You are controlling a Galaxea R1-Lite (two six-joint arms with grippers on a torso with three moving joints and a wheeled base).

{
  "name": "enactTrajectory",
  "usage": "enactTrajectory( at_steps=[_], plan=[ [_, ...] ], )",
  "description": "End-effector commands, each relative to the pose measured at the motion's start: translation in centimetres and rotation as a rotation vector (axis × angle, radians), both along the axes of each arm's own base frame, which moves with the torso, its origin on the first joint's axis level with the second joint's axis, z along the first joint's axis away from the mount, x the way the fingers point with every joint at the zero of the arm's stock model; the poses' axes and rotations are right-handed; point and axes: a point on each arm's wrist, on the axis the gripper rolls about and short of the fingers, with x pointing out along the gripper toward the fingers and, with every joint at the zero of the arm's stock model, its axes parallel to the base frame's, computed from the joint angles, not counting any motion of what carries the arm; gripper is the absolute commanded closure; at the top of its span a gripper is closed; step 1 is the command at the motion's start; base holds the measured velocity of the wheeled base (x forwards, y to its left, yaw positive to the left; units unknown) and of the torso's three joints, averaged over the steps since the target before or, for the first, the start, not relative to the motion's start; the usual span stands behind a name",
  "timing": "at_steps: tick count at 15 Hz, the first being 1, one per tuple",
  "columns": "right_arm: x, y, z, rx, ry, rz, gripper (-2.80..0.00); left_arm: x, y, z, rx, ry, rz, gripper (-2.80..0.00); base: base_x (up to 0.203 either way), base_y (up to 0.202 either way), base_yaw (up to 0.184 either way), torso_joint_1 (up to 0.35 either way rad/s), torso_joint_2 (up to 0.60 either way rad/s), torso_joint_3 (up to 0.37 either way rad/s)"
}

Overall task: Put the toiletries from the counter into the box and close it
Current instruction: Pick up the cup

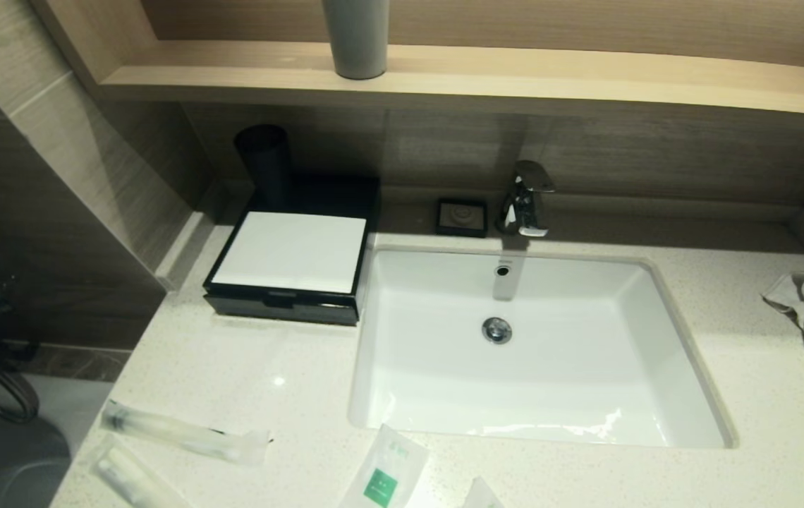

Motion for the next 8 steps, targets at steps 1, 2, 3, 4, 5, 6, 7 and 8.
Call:
enactTrajectory(
  at_steps=[1,2,3,4,5,6,7,8],
  plan=[
    [0.0,0.0,0.0,0.0,0.0,0.001,0.0,-1.1,0.0,1.0,0.002,-0.036,-0.004,0.0,0.0,0.0,0.0,0.0,0.0,0.0],
    [0.0,0.0,0.0,0.0,0.0,0.0,0.0,-1.5,0.0,1.5,0.002,-0.058,-0.005,0.0,0.0,0.0,0.0,0.0,0.0,0.0],
    [0.0,0.0,0.0,0.0,0.0,0.001,0.0,-2.0,0.0,1.9,0.003,-0.078,-0.005,0.0,0.0,0.0,0.0,0.0,0.0,0.0],
    [0.0,0.0,0.0,0.0,0.0,0.001,0.0,-2.5,0.0,2.2,0.003,-0.094,-0.005,0.0,0.0,0.0,0.0,0.0,0.0,0.0],
    [0.0,0.0,0.0,0.0,0.0,-0.001,0.0,-2.9,0.0,2.6,0.004,-0.105,-0.009,0.0,0.0,0.0,0.0,0.0,0.0,0.0],
    [0.0,0.0,0.0,0.0,0.0,0.001,0.0,-3.2,0.0,2.8,0.007,-0.115,-0.018,0.0,0.0,0.0,0.0,0.0,0.0,0.0],
    [0.0,0.0,0.0,0.0,0.0,0.001,0.0,-3.2,0.0,2.8,0.009,-0.118,-0.019,0.0,0.0,0.0,0.0,0.0,0.0,0.0],
    [0.0,0.0,0.0,0.0,0.0,0.001,0.0,-3.3,0.0,2.9,0.01,-0.121,-0.02,0.0,0.0,0.0,0.0,0.0,0.0,0.0]
  ],
)
